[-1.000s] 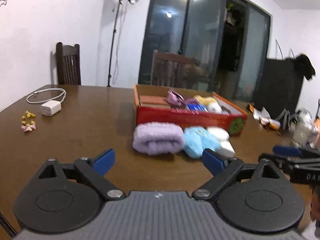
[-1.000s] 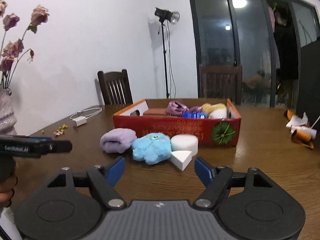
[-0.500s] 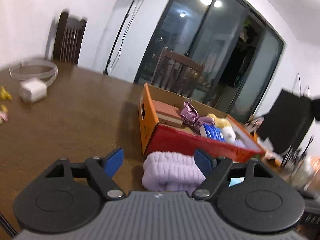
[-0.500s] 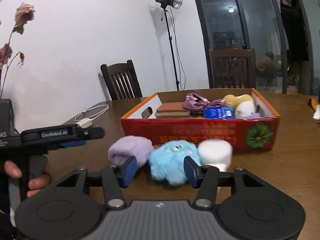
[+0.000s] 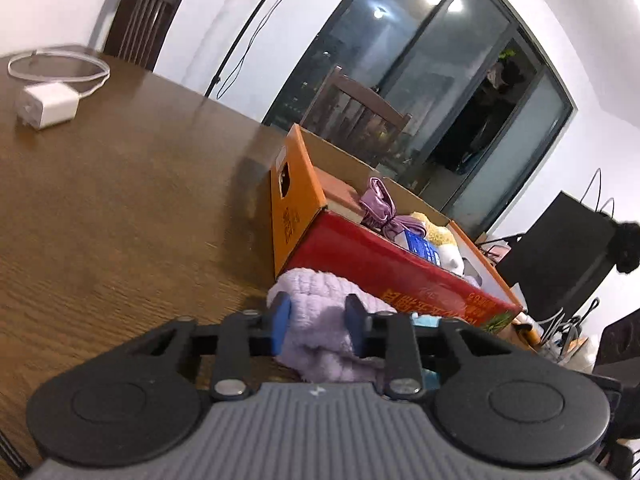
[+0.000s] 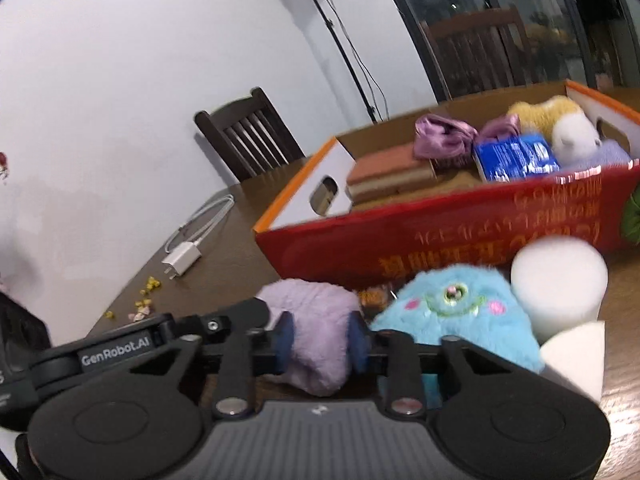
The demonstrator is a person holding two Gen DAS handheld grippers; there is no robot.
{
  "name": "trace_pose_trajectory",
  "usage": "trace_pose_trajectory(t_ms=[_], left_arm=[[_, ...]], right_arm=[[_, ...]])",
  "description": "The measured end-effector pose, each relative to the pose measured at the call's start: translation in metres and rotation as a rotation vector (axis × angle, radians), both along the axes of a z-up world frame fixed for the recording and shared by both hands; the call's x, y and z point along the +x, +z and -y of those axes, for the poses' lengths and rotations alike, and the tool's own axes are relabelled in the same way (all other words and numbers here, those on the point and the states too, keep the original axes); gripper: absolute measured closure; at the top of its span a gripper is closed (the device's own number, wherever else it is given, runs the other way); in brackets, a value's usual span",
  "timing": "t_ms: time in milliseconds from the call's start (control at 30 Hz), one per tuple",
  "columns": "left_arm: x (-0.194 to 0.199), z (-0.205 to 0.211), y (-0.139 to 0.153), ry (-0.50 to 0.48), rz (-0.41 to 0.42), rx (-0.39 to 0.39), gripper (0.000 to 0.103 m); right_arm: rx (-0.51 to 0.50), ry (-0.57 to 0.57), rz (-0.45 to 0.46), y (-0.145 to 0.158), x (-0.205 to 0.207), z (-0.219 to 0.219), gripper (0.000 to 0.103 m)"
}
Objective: Organize soft objects
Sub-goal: 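Close both grippers on the lavender fuzzy towel, then lift the lavender towel into the box and open both grippers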
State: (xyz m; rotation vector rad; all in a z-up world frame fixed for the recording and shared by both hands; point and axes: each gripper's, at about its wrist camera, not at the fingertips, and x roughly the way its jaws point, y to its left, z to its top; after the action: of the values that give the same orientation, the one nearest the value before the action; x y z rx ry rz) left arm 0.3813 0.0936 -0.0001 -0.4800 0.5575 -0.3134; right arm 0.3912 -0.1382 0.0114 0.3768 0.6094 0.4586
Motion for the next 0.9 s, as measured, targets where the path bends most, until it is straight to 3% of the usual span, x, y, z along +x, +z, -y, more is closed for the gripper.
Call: trace_pose_trajectory(t_ms=[67, 133, 233, 400, 433, 533, 567, 633, 733, 833, 900], left_arm=[[-0.006, -0.002, 0.002, -0.01, -0.003, -0.022, 0.084], [-0.023, -0.001, 0.006, -0.028, -0.008, -0.056, 0.085], [-0.064, 0.018, 0.008, -0.032, -0.037, -0.027, 0.085], [-0.12, 0.042, 0.006, -0.115, -0.051, -0.04, 0.083], [-0.123, 0.042, 0.007, -0.135, -0.046, -0.04, 0.079], [-0.123, 0.047, 0.008, -0.157, -0.061, 0.011, 0.05], [-0.12, 0.049, 0.008, -0.142, -0.082, 0.032, 0.048], [-0.116, 0.051, 0.006, -0.123, -0.102, 0.049, 0.048], [-0.112, 0.05, 0.003, -0.119, -0.115, 0.012, 0.05], [-0.107, 0.052, -0.002, -0.136, -0.139, 0.006, 0.068], [-0.107, 0.054, -0.003, -0.137, -0.146, 0.01, 0.07]], right_arm=[[0.018, 0.001, -0.003, 0.0, -0.006, 0.004, 0.084], [0.048, 0.013, -0.006, 0.004, -0.018, 0.013, 0.084], [0.077, 0.066, -0.02, 0.012, -0.044, 0.031, 0.084], [0.025, 0.107, -0.076, 0.01, -0.099, 0.065, 0.084], [0.018, 0.106, -0.084, 0.009, -0.106, 0.07, 0.083], [-0.036, 0.069, -0.068, 0.005, -0.12, 0.076, 0.078], [-0.046, 0.055, -0.063, 0.004, -0.121, 0.077, 0.078], [-0.043, 0.051, -0.055, 0.003, -0.121, 0.078, 0.078], [-0.067, 0.048, -0.04, 0.0, -0.12, 0.074, 0.077], [-0.081, 0.05, -0.04, -0.005, -0.119, 0.071, 0.077], [-0.081, 0.052, -0.043, -0.008, -0.119, 0.071, 0.078]])
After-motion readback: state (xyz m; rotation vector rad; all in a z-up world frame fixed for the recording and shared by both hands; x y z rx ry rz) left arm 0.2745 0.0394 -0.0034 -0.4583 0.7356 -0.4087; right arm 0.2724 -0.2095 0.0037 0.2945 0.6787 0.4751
